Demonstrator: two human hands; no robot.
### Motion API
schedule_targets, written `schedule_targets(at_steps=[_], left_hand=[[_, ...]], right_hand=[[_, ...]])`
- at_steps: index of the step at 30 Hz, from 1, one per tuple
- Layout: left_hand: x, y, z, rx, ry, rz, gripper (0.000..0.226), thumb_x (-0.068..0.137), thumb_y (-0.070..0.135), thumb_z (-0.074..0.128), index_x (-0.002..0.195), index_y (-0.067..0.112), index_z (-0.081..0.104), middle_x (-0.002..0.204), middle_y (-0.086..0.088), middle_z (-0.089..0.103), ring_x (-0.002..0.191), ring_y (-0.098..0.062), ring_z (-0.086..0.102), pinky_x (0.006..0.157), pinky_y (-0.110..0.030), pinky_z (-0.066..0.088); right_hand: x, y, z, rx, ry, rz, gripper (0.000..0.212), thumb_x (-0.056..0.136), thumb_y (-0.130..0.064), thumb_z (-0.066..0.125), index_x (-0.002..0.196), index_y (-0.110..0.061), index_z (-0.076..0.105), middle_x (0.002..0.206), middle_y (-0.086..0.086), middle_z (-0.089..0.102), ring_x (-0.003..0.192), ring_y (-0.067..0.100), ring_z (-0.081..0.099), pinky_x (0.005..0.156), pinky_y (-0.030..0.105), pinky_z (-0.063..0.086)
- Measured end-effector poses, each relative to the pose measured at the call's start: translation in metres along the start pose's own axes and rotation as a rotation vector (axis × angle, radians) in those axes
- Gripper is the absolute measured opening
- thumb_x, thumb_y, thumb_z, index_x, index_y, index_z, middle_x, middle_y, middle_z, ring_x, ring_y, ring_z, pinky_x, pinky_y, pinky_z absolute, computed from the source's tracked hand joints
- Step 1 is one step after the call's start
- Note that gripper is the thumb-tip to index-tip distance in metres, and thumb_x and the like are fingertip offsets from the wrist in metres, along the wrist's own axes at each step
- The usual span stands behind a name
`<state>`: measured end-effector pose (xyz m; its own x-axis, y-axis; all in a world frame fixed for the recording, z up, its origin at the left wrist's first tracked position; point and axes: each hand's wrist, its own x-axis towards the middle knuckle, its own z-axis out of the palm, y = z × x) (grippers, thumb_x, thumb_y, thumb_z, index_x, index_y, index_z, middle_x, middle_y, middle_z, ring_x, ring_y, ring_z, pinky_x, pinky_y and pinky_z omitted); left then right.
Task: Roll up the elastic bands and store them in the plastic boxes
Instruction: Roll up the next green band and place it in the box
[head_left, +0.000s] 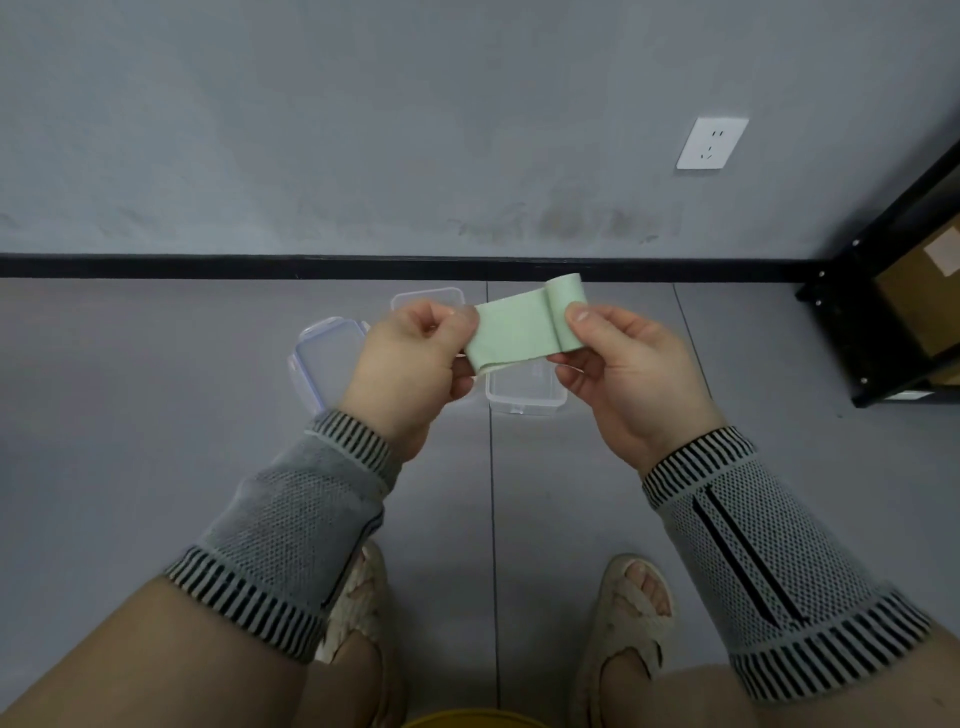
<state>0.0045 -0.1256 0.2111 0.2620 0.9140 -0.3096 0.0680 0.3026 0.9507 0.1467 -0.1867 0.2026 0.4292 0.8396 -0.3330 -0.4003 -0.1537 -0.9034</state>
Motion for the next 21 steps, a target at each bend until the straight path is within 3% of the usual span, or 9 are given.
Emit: schedule_targets(at_steps=[4,9,11,14,18,21], left_hand=[[-0.0027,-0.0017,0.0064,0.09,0.007,0.121,0.02,0.09,0.014,0.06,0.072,0.013,0.051,0.058,0.002,0.057,0.047,-0.005,0.051,0.048,-0.019,0.044],[0.001,-0.0024,-0.0003,0.046,-0.068,-0.028,0.012,0.086,0.008,0.063,0.083,0.013,0.052,0.075,-0.003,0.058,0.065,-0.013,0.055,0.059,-0.023,0.046],[0.0005,-0.0015,-0.0003,-0.003,-0.103,-0.077,0.009,0.088,0.016,0.061,0.094,0.011,0.057,0.082,-0.005,0.059,0.071,-0.017,0.055,0.062,-0.026,0.046],[0.0016,-0.0003,-0.0001,-0.025,-0.113,-0.103,0.031,0.088,0.037,0.061,0.103,0.01,0.067,0.091,-0.006,0.066,0.079,-0.019,0.061,0.072,-0.033,0.051],[-0.0007,0.0006,-0.0007,0.043,-0.158,-0.042,0.022,0.087,0.027,0.063,0.096,0.008,0.07,0.072,0.002,0.068,0.058,-0.006,0.06,0.05,-0.016,0.045],[-0.0011,-0.0019,-0.0016,0.087,-0.166,0.014,0.007,0.087,0.01,0.063,0.089,0.01,0.07,0.067,0.007,0.07,0.058,-0.002,0.063,0.05,-0.014,0.046]], right_hand=[[0.0004,0.0016,0.0014,-0.028,0.077,-0.015,0.006,0.091,-0.016,0.059,0.088,-0.012,0.062,0.082,0.003,0.065,0.071,0.013,0.06,0.064,0.023,0.047],[0.0005,-0.0004,-0.0023,-0.037,0.005,0.015,0.008,0.091,-0.016,0.06,0.096,-0.01,0.063,0.085,0.004,0.066,0.072,0.013,0.061,0.064,0.024,0.048],[-0.0006,-0.0015,-0.0015,-0.013,-0.05,0.028,0.007,0.091,-0.014,0.058,0.094,-0.01,0.063,0.081,0.003,0.066,0.069,0.012,0.06,0.064,0.023,0.048],[-0.0034,-0.0016,0.0009,-0.034,-0.14,0.037,0.009,0.092,-0.012,0.057,0.095,-0.009,0.065,0.079,0.003,0.067,0.068,0.012,0.06,0.062,0.021,0.047],[-0.0034,-0.0016,-0.0012,-0.093,-0.193,0.038,0.018,0.091,-0.01,0.056,0.105,-0.003,0.064,0.08,0.003,0.065,0.068,0.011,0.057,0.061,0.02,0.045],[-0.0023,-0.0002,-0.0029,-0.165,-0.204,0.022,0.024,0.091,-0.011,0.056,0.112,0.0,0.064,0.089,0.009,0.064,0.073,0.013,0.056,0.062,0.02,0.043]])
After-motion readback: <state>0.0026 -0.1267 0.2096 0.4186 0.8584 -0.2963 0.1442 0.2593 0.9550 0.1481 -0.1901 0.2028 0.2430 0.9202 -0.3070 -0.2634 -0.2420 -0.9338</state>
